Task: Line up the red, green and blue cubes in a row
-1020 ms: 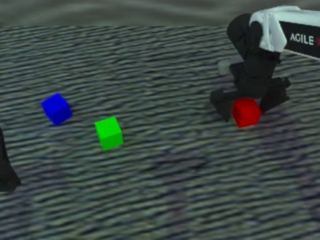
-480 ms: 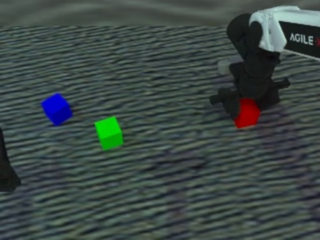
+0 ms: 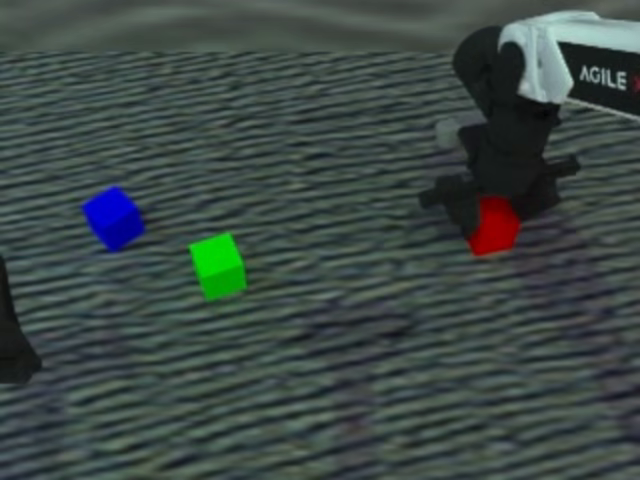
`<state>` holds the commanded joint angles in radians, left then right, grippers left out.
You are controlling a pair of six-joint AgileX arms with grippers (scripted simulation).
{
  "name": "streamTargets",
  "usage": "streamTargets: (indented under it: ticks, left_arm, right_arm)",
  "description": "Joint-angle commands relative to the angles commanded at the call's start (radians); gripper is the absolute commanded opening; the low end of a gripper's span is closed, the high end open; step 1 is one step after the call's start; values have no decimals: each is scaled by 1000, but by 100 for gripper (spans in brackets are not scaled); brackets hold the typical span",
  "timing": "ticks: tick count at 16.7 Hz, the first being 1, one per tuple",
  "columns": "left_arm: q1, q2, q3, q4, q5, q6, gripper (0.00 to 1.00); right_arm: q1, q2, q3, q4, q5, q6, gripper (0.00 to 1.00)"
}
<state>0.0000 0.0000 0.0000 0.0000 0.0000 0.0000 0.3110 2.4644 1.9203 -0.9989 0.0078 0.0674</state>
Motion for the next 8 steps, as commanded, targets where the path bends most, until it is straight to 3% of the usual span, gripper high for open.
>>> streamTargets:
  ticks: [8]
  left_arm:
    - [0,0,0,0,0,0,100]
  right_arm:
    - [8,-62,157,-222,-1,-1,0]
